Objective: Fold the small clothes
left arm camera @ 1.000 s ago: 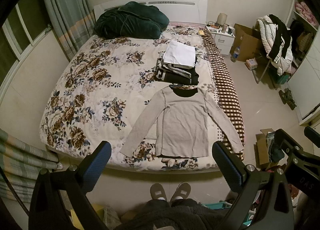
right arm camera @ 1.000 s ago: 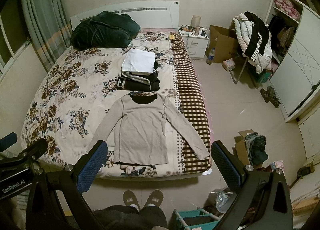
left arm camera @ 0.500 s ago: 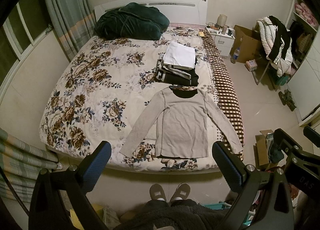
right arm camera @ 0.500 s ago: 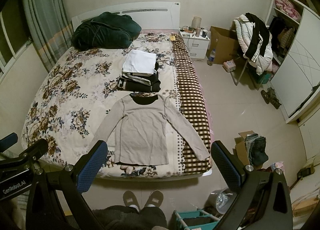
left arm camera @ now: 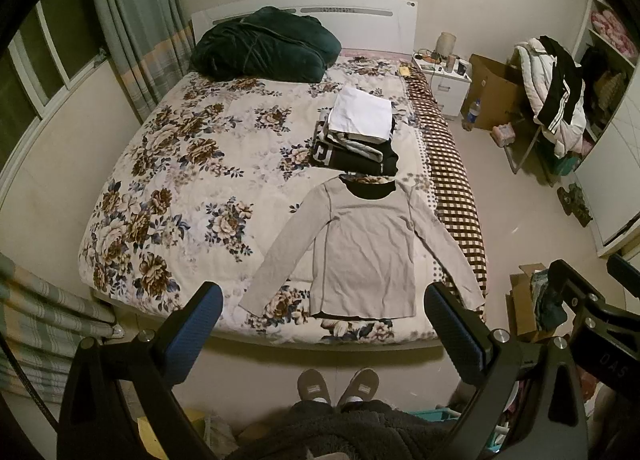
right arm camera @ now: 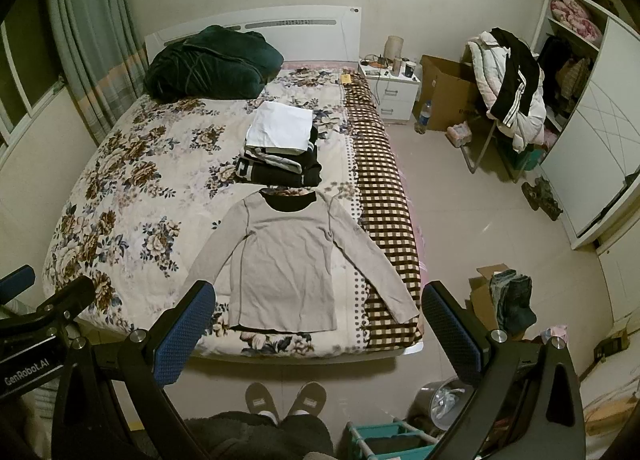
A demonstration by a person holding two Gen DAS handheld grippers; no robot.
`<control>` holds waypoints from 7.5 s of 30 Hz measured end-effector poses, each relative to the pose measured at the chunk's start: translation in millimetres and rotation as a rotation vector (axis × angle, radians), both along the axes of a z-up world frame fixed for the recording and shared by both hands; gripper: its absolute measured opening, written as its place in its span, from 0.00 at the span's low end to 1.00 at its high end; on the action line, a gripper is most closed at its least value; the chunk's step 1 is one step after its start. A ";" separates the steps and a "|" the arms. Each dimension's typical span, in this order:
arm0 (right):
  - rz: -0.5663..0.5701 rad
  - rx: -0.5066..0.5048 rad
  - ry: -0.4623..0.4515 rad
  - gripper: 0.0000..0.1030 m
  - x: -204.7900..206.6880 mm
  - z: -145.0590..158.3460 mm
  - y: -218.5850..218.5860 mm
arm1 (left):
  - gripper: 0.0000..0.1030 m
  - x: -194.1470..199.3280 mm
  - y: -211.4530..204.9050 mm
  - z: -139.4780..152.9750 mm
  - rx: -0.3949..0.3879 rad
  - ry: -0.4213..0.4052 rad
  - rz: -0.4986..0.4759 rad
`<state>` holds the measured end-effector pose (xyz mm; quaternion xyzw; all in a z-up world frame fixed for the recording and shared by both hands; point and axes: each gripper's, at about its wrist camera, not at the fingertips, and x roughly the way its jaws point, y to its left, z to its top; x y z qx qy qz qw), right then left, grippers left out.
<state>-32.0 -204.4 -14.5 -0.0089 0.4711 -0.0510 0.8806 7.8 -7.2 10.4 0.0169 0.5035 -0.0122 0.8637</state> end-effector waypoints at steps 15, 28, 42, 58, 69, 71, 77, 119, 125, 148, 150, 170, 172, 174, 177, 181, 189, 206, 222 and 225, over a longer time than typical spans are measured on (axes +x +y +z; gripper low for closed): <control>-0.077 0.065 0.028 1.00 21.0 -11.7 -23.0 | 1.00 27.9 -17.9 -6.5 0.057 -0.079 0.019; -0.625 0.543 0.213 1.00 45.5 -319.7 -221.3 | 1.00 134.7 -83.5 -202.9 0.170 0.118 0.057; -1.243 1.038 -0.075 0.87 30.2 -628.1 -318.7 | 1.00 213.4 -158.8 -459.2 0.228 0.345 -0.086; -1.570 0.938 -0.377 0.06 54.3 -717.9 -317.0 | 1.00 280.7 -172.6 -526.0 0.202 0.346 -0.169; -0.998 0.556 -0.302 0.06 210.5 -547.7 -290.7 | 1.00 307.8 -85.4 -501.5 0.091 0.290 0.024; -0.853 0.513 -0.289 0.06 258.1 -521.6 -262.6 | 1.00 313.8 -56.1 -499.4 0.069 0.289 0.086; -0.405 0.382 -0.198 0.06 404.3 -502.1 -102.4 | 1.00 309.1 33.8 -496.8 0.029 0.286 0.285; 0.070 0.289 0.362 0.82 440.4 -631.6 62.1 | 0.88 38.9 273.3 -631.9 -0.764 0.223 1.664; 0.096 0.235 0.360 0.82 433.7 -632.7 68.7 | 0.36 46.4 273.6 -619.7 -0.578 0.228 1.735; 0.000 0.038 0.340 0.99 445.2 -622.4 8.7 | 0.03 220.5 234.2 -404.9 -0.208 -0.263 0.956; -0.017 0.053 0.332 0.99 448.6 -619.5 -1.4 | 0.03 247.7 215.1 -391.9 -0.194 -0.278 0.868; -0.481 0.133 0.366 0.99 395.6 -633.2 -265.7 | 0.03 384.0 -238.6 -472.2 -0.177 -0.031 -0.150; -0.505 0.142 0.367 0.99 388.7 -633.0 -283.4 | 0.03 373.5 -256.4 -485.7 -0.164 0.009 -0.198; -0.520 0.165 0.370 0.99 383.6 -632.3 -297.3 | 0.07 364.3 -262.3 -490.9 -0.162 0.050 -0.225; -0.528 0.256 0.349 0.99 378.0 -627.2 -316.6 | 0.21 355.4 -243.3 -480.3 -0.176 0.047 -0.210; -0.514 0.413 0.284 0.99 376.3 -606.7 -330.1 | 0.97 347.9 -175.1 -462.8 -0.185 0.040 -0.069; -0.361 0.636 0.256 0.99 419.8 -589.8 -261.4 | 0.97 341.4 -12.0 -480.7 -0.043 0.071 0.294; -0.478 0.523 0.333 0.03 475.8 -630.6 -181.7 | 0.97 345.2 48.9 -519.0 -0.004 0.141 0.397; -0.502 0.544 0.285 0.03 411.1 -596.0 -183.4 | 0.97 355.6 73.2 -531.9 -0.051 0.181 0.380; -0.477 0.566 0.371 0.04 413.6 -622.0 -182.2 | 0.97 365.9 70.2 -545.1 -0.016 0.205 0.345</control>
